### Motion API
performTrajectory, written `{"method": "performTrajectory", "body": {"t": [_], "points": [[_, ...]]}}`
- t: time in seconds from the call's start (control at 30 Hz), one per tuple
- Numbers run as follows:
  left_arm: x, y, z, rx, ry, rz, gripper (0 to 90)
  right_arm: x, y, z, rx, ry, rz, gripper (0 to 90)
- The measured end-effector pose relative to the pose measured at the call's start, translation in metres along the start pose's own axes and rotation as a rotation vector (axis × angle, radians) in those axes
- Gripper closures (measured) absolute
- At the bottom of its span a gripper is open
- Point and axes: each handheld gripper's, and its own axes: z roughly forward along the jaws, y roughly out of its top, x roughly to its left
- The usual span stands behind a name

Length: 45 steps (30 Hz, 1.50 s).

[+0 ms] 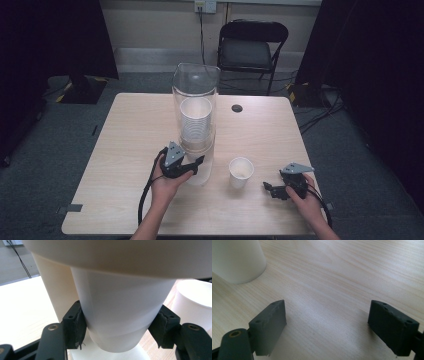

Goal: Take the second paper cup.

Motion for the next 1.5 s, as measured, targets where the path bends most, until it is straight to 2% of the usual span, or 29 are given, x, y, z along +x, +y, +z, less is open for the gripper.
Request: {"method": "performTrajectory", "body": {"t": [0.47, 0.5, 0.53, 0.57, 0.6, 0.63, 0.7, 0.73, 0.8, 0.83, 0.87, 0.9, 0.93, 0.97, 1.03, 1.07, 1.13, 1.23, 1.27, 1.3, 1.37, 1.47, 1.5], "points": [[-0.002, -0.004, 0.001, -0.019, 0.005, -0.013, 37.2, 0.0, 0.0, 0.0, 0.0, 0.0, 0.0, 14.6], [-0.003, -0.004, 0.002, 0.02, 0.003, -0.03, 37.2, 0.0, 0.0, 0.0, 0.0, 0.0, 0.0, 14.6], [-0.004, -0.022, 0.012, 0.322, 0.013, 0.07, 38.0, 0.0, 0.0, 0.0, 0.0, 0.001, 0.001, 14.6], [-0.005, -0.05, 0.014, 0.243, 0.024, 0.02, 36.7, 0.0, 0.0, 0.0, 0.001, 0.002, 0.001, 14.4], [-0.004, -0.051, 0.01, 0.241, 0.034, -0.033, 36.8, 0.0, 0.0, 0.0, 0.001, 0.003, 0.0, 14.3], [-0.003, -0.052, 0.008, 0.234, 0.013, -0.069, 36.9, 0.0, 0.0, 0.0, 0.001, 0.003, 0.0, 14.3], [-0.002, -0.048, 0.006, 0.195, -0.004, -0.038, 36.5, 0.0, -0.001, -0.001, 0.0, 0.006, -0.006, 14.2], [0.0, -0.045, 0.004, 0.189, -0.002, -0.048, 36.3, 0.0, -0.001, -0.001, 0.0, 0.005, -0.005, 14.1], [0.001, -0.044, 0.002, 0.225, -0.034, -0.034, 35.9, 0.0, -0.001, -0.001, 0.0, 0.006, -0.005, 14.1], [0.001, -0.046, 0.002, 0.228, -0.044, -0.033, 35.7, 0.0, -0.001, -0.001, 0.0, 0.005, -0.005, 14.1], [0.0, -0.049, 0.001, 0.231, -0.067, -0.057, 35.6, 0.0, -0.001, -0.001, 0.0, 0.005, -0.004, 14.1], [-0.001, -0.051, -0.001, 0.239, -0.081, -0.051, 35.4, 0.0, -0.001, -0.001, 0.0, 0.005, -0.003, 14.1], [-0.003, -0.053, -0.001, 0.253, -0.086, -0.059, 35.3, 0.0, -0.001, -0.001, 0.0, 0.005, -0.004, 14.0], [-0.005, -0.052, -0.002, 0.258, -0.094, -0.041, 35.1, 0.0, -0.001, -0.001, 0.001, 0.006, -0.005, 13.7], [-0.012, -0.051, -0.003, 0.268, -0.116, -0.051, 35.0, 0.0, 0.0, 0.0, 0.002, 0.007, -0.004, 13.7], [-0.016, -0.05, -0.003, 0.276, -0.123, -0.026, 35.0, 0.0, 0.0, -0.001, 0.002, 0.007, -0.005, 13.7], [-0.023, -0.049, -0.006, 0.29, -0.141, -0.008, 34.9, 0.0, -0.001, -0.001, 0.0, 0.004, -0.005, 13.7], [-0.029, -0.05, -0.007, 0.283, -0.161, -0.01, 34.6, 0.0, -0.001, -0.001, 0.001, 0.003, -0.002, 13.7], [-0.031, -0.049, -0.008, 0.291, -0.161, 0.01, 34.5, 0.0, -0.001, -0.001, 0.001, 0.002, -0.002, 13.7], [-0.034, -0.05, -0.008, 0.289, -0.17, 0.009, 34.4, 0.0, -0.001, -0.001, 0.001, 0.002, -0.002, 13.7], [-0.04, -0.049, -0.007, 0.287, -0.191, 0.034, 34.4, 0.0, -0.001, -0.001, 0.001, 0.002, -0.002, 13.7], [-0.054, -0.049, -0.003, 0.291, -0.235, 0.062, 34.2, 0.0, -0.001, -0.001, 0.0, 0.003, -0.003, 13.4], [-0.058, -0.049, -0.001, 0.296, -0.25, 0.083, 34.1, 0.0, -0.001, 0.0, 0.001, 0.003, -0.002, 13.2]]}}
